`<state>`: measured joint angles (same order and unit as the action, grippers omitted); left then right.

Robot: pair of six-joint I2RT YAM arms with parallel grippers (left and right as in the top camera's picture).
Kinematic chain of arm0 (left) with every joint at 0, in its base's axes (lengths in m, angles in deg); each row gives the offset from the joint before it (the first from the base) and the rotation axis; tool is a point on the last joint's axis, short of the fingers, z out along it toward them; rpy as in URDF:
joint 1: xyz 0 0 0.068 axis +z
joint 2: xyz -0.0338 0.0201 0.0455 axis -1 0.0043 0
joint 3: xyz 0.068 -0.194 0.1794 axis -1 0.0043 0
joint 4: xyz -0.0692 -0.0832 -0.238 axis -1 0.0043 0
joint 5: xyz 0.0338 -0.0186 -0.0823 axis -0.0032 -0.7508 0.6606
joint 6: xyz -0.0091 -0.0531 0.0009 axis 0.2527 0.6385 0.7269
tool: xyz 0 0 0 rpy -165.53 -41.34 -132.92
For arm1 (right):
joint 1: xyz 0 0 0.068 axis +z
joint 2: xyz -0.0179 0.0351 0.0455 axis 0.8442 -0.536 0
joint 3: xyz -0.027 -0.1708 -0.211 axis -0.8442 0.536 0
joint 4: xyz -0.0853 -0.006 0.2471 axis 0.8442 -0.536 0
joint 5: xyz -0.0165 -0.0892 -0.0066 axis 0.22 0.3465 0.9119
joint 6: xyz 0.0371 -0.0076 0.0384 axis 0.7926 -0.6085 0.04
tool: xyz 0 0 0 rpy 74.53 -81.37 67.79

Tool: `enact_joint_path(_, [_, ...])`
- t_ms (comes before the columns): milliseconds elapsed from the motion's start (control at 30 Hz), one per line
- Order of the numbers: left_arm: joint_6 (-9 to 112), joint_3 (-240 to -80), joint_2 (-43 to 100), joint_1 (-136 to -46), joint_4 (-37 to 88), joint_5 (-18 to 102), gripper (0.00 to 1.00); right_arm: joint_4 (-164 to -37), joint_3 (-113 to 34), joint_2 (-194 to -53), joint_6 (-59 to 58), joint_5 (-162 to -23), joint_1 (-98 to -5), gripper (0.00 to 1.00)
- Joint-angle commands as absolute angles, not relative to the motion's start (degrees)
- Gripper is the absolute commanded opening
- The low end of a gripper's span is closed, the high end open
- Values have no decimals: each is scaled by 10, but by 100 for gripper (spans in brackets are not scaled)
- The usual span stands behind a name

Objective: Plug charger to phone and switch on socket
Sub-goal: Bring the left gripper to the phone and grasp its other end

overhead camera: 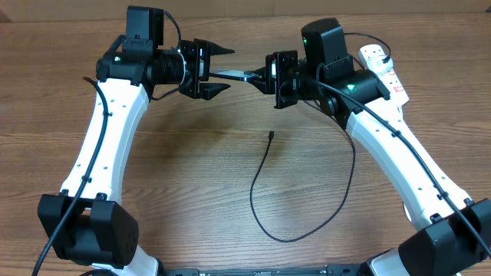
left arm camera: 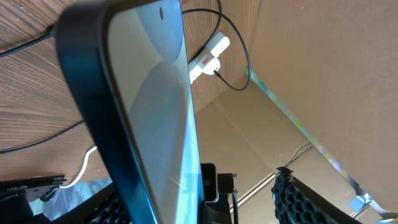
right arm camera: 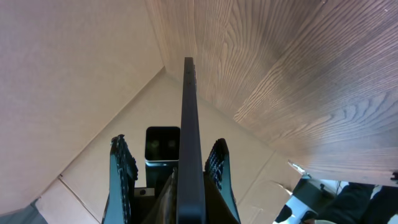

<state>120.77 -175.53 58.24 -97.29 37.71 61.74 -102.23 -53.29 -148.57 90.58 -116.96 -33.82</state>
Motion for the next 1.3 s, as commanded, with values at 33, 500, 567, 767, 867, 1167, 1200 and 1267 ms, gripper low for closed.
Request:
enact_joint_path(33, [1218, -1755, 584, -977, 375, 608, 66, -1010, -557, -1459, 934, -1175, -334, 4])
enact_joint_path(500, [1218, -1755, 584, -977, 375, 608, 54, -1010, -557, -1459, 933, -1176, -323, 4])
enact_joint_path(567, [1218, -1755, 584, -977, 375, 608, 51, -1010, -557, -1459, 933, -1176, -321, 4])
enact_joint_path(767, [1218, -1755, 584, -977, 375, 607, 50, -1010, -557, -1459, 933, -1176, -321, 4])
enact_joint_path(867, [1217, -1755, 584, -977, 375, 605, 49, -1010, -557, -1459, 933, -1176, -321, 4])
enact_joint_path(1167, [1217, -1755, 584, -977, 375, 605, 48, -1010, -557, -1459, 933, -1176, -321, 5])
enact_joint_path(1200, [1217, -1755, 584, -977, 375, 605, 48, -1010, -557, -1459, 933, -1176, -321, 5])
enact_joint_path(1267, [1217, -1755, 584, -977, 375, 605, 48, -1010, -557, -1459, 933, -1176, -321, 5])
